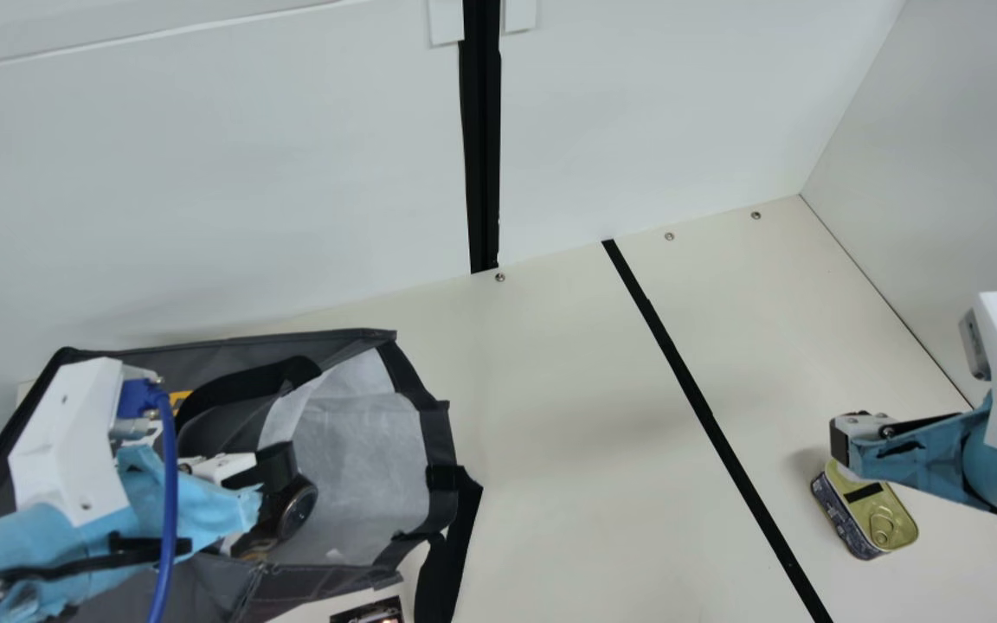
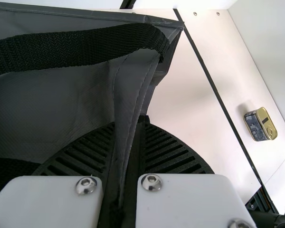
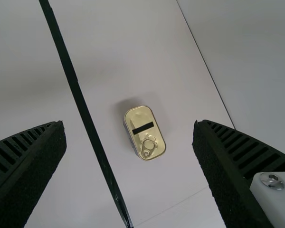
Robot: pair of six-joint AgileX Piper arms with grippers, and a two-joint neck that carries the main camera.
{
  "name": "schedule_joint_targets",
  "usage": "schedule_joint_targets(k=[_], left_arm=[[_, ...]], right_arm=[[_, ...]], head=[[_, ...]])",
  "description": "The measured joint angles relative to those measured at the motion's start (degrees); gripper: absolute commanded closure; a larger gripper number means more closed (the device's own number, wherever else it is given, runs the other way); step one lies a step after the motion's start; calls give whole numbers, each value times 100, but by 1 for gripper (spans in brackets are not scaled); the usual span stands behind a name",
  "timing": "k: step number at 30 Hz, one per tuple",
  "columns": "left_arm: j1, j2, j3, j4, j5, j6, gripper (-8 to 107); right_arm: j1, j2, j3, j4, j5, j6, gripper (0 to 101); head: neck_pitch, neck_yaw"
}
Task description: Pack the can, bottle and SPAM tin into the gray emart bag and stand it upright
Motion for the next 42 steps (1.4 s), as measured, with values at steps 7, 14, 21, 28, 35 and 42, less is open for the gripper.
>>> schedule_joint_targets(k=[7,14,21,28,35,42], left_arm=[[0,0,0,0,0,0,107],[0,0,0,0,0,0,107],[0,0,0,0,0,0,107],[0,0,0,0,0,0,107],[0,0,0,0,0,0,107],[0,0,0,0,0,0,107]], right_arm=[[-192,103,54,73,0,-249,6],[-428,263,128,250,-9,-578,6],[-724,449,148,492,-4,-981,6],[-1002,643,154,698,-9,-1431,6],[-1274,821,176,860,-10,-1925,6],[-1565,1012,253,1064,-9,-2466,6]], head=[[0,0],[0,0],[0,0],[0,0],[0,9],[0,9]])
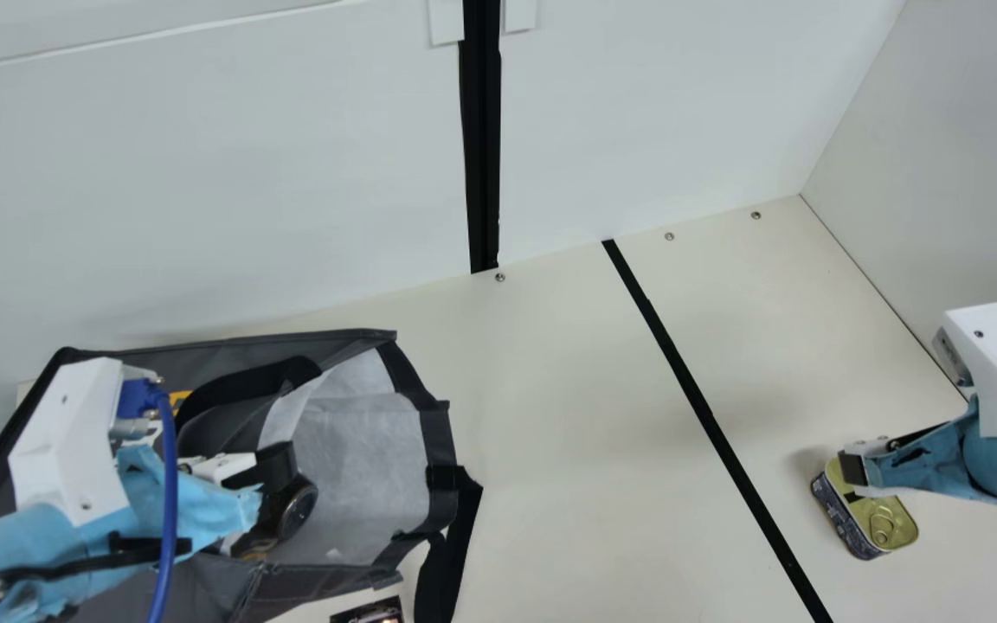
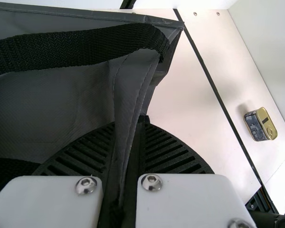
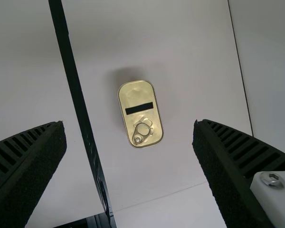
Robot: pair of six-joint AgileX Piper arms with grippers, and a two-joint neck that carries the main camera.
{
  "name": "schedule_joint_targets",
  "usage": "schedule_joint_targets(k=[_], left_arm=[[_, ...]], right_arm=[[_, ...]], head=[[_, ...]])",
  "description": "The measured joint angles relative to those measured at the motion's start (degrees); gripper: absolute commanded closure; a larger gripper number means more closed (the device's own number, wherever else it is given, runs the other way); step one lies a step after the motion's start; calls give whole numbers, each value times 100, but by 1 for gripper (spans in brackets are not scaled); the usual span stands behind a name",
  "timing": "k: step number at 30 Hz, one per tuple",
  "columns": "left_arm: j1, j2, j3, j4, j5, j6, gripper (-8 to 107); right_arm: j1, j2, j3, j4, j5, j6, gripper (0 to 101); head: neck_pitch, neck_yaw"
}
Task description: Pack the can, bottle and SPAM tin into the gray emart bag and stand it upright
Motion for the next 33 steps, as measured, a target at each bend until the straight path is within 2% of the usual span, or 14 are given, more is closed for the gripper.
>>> schedule_joint_targets(k=[11,33], left_arm=[[0,0,0,0,0,0,107],[0,0,0,0,0,0,107]], right_arm=[[-417,337,50,195,6,-726,6],[-879,1109,132,347,-2,-1585,6]], head=[[0,-9],[0,0]])
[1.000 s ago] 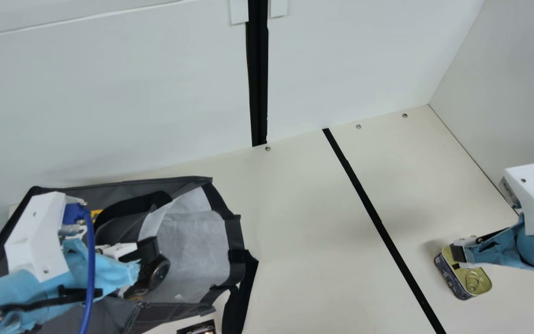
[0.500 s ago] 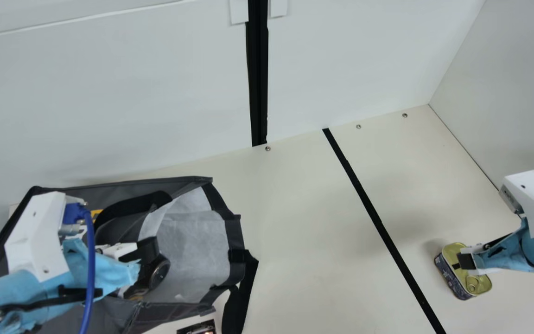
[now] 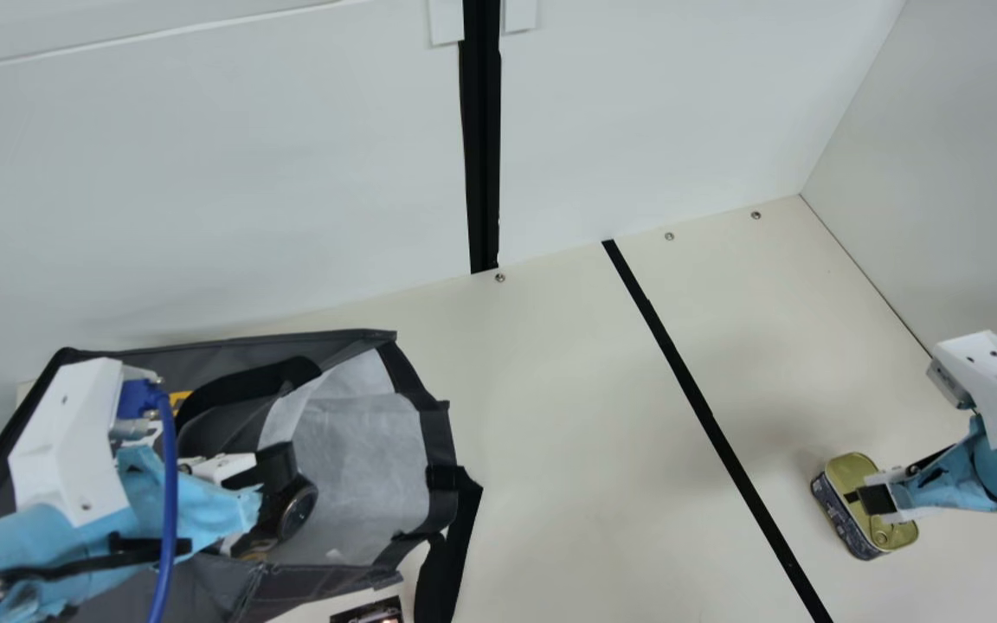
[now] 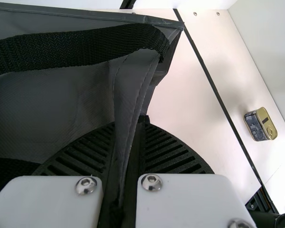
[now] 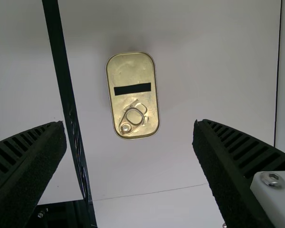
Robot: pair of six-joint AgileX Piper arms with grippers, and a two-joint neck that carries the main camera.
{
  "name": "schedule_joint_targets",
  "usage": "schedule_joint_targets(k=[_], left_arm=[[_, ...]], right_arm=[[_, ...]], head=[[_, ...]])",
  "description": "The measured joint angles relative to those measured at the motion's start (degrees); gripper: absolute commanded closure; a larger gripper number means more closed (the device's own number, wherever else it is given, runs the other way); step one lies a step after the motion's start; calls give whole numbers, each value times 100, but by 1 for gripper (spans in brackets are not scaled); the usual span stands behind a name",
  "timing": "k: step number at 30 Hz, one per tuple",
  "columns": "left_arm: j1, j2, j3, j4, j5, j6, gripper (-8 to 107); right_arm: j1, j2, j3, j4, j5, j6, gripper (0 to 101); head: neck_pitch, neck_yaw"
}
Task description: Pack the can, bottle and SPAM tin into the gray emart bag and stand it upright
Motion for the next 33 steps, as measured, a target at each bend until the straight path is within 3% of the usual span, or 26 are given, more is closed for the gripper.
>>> schedule_joint_targets(k=[33], left_arm=[[0,0,0,0,0,0,107]], right_arm=[[-26,868,68,125,4,-377,6]], head=[[0,-9]])
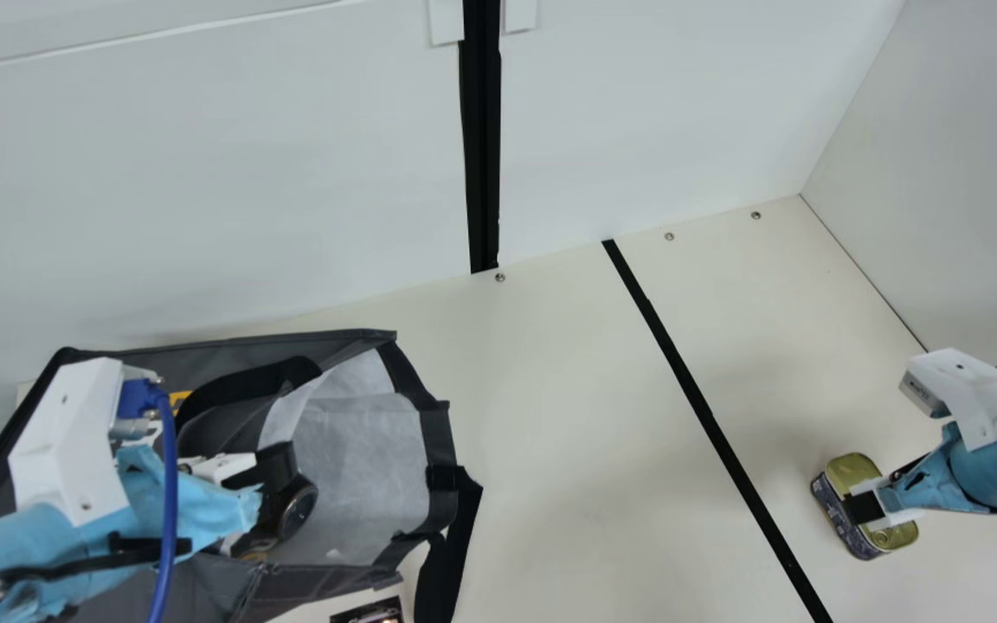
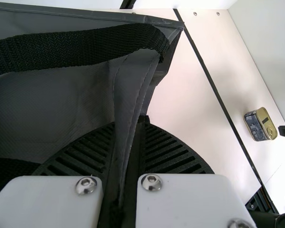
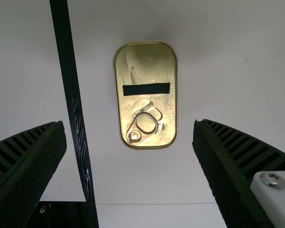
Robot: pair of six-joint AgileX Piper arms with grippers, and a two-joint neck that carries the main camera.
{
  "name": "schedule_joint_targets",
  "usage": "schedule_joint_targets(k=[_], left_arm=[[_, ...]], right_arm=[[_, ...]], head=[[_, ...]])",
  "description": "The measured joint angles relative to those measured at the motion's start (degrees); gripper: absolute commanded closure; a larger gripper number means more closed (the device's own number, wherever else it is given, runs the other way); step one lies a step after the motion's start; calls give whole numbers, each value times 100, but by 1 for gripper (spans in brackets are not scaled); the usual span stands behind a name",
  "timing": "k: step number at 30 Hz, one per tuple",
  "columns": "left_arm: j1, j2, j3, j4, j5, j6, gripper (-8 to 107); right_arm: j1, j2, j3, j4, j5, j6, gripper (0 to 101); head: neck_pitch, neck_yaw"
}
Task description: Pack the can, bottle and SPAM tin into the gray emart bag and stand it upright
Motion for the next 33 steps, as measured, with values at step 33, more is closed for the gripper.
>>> schedule_joint_targets(k=[33], left_arm=[[0,0,0,0,0,0,107]], right_arm=[[369,1155,158,-224,-859,328,6]], head=[[0,9]])
